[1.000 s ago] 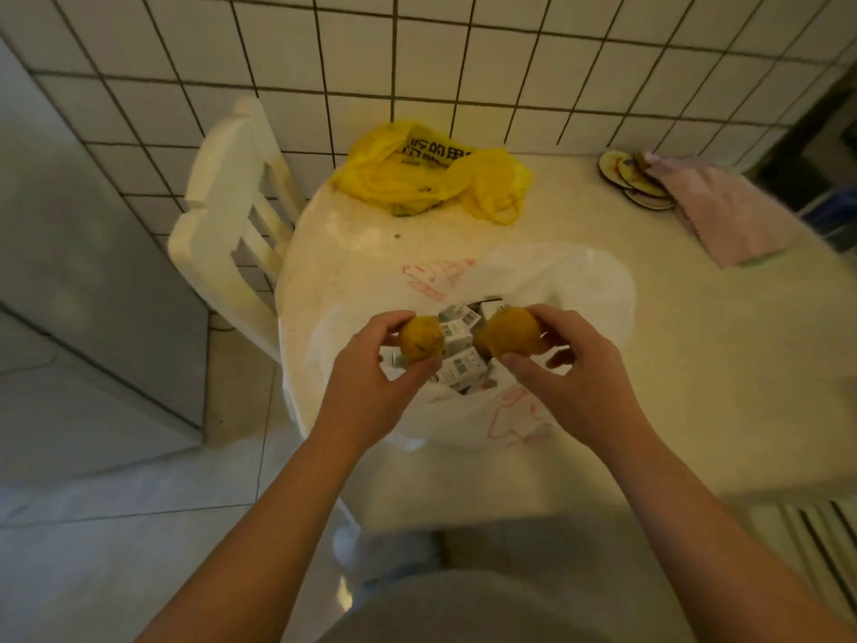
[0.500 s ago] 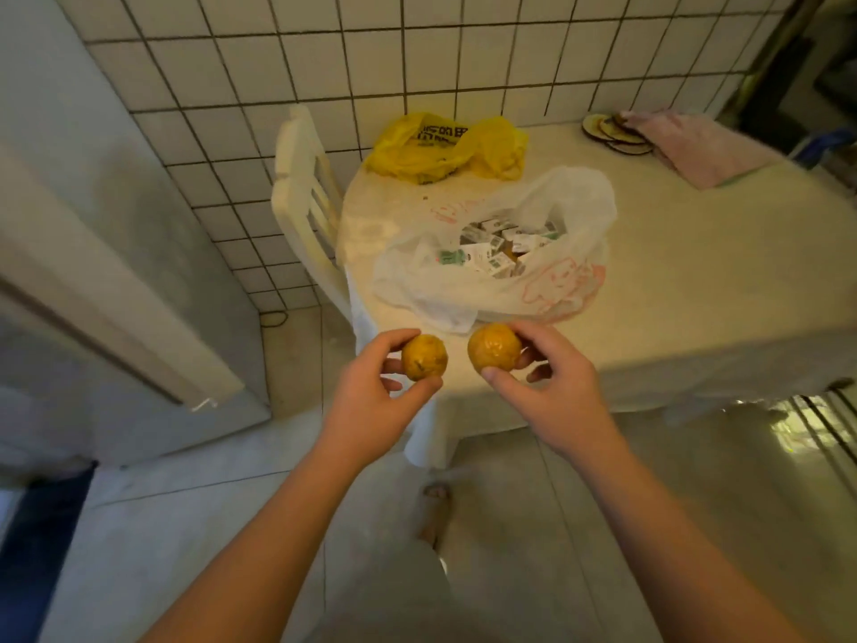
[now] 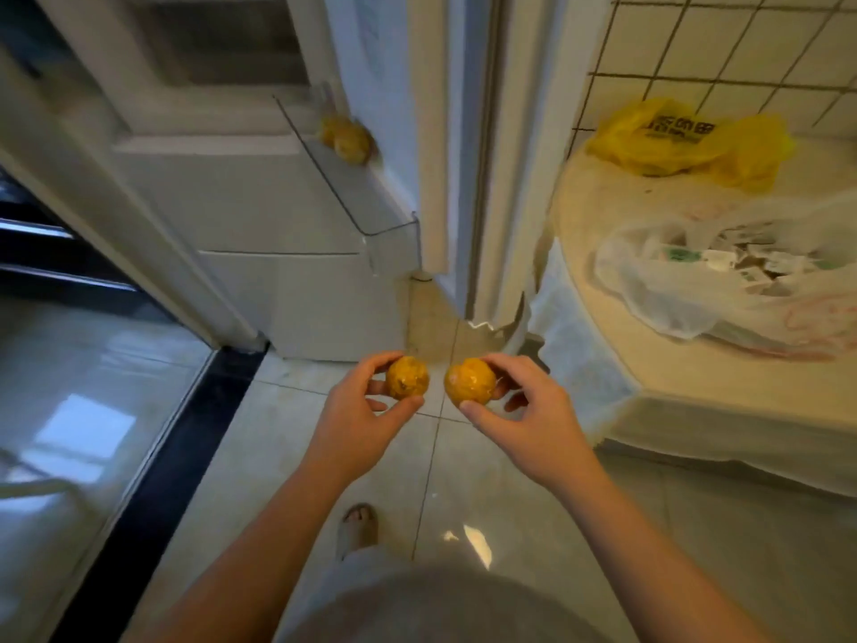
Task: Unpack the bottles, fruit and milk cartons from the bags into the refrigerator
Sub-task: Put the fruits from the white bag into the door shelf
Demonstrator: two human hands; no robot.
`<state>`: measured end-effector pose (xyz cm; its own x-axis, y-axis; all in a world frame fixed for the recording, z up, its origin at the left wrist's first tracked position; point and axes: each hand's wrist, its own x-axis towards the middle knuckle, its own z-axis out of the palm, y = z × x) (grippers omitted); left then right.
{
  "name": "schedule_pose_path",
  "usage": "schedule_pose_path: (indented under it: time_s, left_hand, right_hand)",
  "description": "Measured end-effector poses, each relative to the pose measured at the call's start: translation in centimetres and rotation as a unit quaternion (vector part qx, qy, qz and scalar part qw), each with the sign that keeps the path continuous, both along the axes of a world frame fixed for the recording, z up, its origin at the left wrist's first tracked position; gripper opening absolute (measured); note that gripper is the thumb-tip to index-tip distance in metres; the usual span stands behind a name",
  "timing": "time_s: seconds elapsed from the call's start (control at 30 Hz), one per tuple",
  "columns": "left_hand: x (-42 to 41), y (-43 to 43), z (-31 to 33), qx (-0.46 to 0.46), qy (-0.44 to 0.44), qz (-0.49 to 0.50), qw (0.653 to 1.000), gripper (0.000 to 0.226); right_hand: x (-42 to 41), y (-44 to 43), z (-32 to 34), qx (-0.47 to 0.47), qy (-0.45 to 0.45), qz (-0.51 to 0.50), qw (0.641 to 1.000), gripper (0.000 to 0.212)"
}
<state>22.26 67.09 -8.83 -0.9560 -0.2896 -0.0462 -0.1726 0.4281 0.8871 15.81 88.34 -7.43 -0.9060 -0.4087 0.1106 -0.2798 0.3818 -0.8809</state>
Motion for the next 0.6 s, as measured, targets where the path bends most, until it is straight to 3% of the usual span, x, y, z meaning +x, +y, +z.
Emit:
schedule_pose_path:
  time_s: [0.27,0.6]
  left_hand:
    - [-1.1,-16.9,-0.5,0.001,0.015,0.041,0.999,0.051]
    - [-10.1,-29.9,5.9,-0.026,0.132,-0.085,0.987,0.053]
  right_hand:
    - [-1.1,-17.0,-0.4,-0.032,-0.007,0.035,0.999,0.044]
    - [-4.6,-29.6,6.2,-0.076,0.079,-0.057,0.992,0.046]
